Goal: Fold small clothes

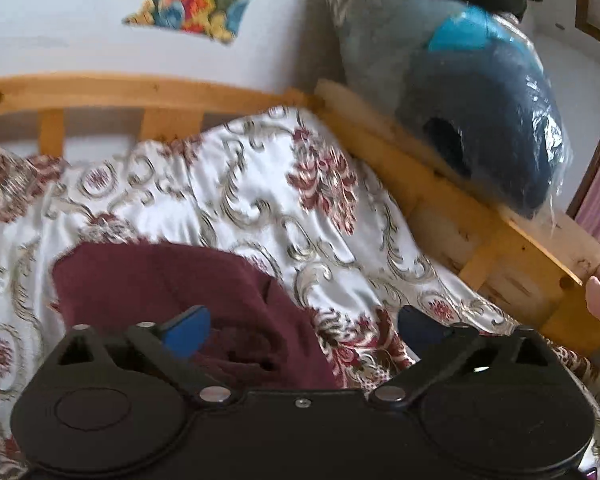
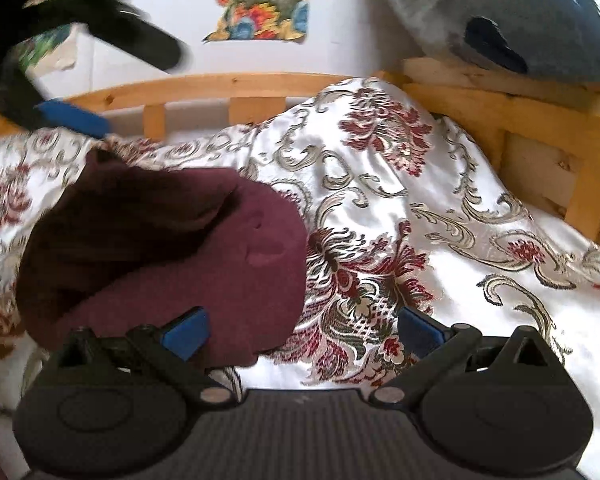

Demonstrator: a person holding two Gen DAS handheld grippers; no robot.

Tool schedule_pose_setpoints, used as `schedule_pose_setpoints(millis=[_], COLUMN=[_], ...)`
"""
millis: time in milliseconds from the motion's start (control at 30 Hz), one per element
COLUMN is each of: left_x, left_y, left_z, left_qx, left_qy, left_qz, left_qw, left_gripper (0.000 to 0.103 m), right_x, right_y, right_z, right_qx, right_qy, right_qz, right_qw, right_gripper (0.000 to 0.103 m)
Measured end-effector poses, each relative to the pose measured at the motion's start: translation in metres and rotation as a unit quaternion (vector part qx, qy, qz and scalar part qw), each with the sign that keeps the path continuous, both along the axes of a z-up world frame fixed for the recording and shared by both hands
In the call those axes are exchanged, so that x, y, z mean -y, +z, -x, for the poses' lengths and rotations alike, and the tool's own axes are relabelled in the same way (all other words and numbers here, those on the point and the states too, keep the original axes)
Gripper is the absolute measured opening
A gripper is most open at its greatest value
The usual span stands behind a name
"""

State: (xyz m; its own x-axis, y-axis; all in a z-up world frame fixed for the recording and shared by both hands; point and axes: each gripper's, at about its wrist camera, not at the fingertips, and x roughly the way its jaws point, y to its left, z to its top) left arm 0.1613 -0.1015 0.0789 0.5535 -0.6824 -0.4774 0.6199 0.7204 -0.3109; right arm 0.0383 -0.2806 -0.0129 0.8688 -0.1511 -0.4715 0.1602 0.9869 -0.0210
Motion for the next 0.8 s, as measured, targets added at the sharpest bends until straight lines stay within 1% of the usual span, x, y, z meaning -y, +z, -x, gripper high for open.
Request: schedule_pose_setpoints(millis=[100, 167, 267, 333, 400, 467, 567, 700, 800], left_x=[-0.012, -0.021, -0.034, -0.042, -0.048, -0.050, -0.048, -0.048, -0.050], left_y=[-0.001, -0.010, -0.032, -0.046, -0.059, -0.067, -0.072, -0.076, -0.078], left_z=[0.006, 0.010, 0.013, 0.014, 0.014, 0.012, 0.009, 0.007, 0.005], left_qx=[0.028, 0.042, 0.048, 0.047, 0.044, 0.037, 0.036, 0.042, 0.040], left_qy=[0.021, 0.027, 0.042, 0.053, 0.055, 0.054, 0.050, 0.054, 0.057], left_qz=[-0.030, -0.062, -0.107, -0.125, -0.127, -0.120, -0.119, -0.123, -0.122], left_qw=[0.9990, 0.9968, 0.9923, 0.9897, 0.9895, 0.9906, 0.9910, 0.9900, 0.9901], left_gripper=[0.102, 0.102, 0.102, 0.102, 0.102, 0.102, 0.102, 0.102, 0.102], right_x=[0.007, 0.013, 0.025, 0.032, 0.038, 0.039, 0.037, 0.030, 0.024], right_y=[0.004, 0.009, 0.018, 0.024, 0.030, 0.035, 0.046, 0.053, 0.055], right_z=[-0.004, -0.009, -0.020, -0.029, -0.043, -0.057, -0.080, -0.113, -0.134], right_qx=[0.006, 0.014, 0.024, 0.031, 0.030, 0.032, 0.040, 0.024, 0.008], right_qy=[-0.017, -0.020, -0.020, -0.015, 0.000, 0.003, 0.025, 0.063, 0.086], right_qz=[-0.027, -0.050, -0.090, -0.121, -0.154, -0.168, -0.172, -0.176, -0.177], right_qw=[0.999, 0.998, 0.995, 0.992, 0.988, 0.985, 0.984, 0.982, 0.980], right_gripper=[0.103, 0.103, 0.103, 0.103, 0.103, 0.103, 0.103, 0.103, 0.099])
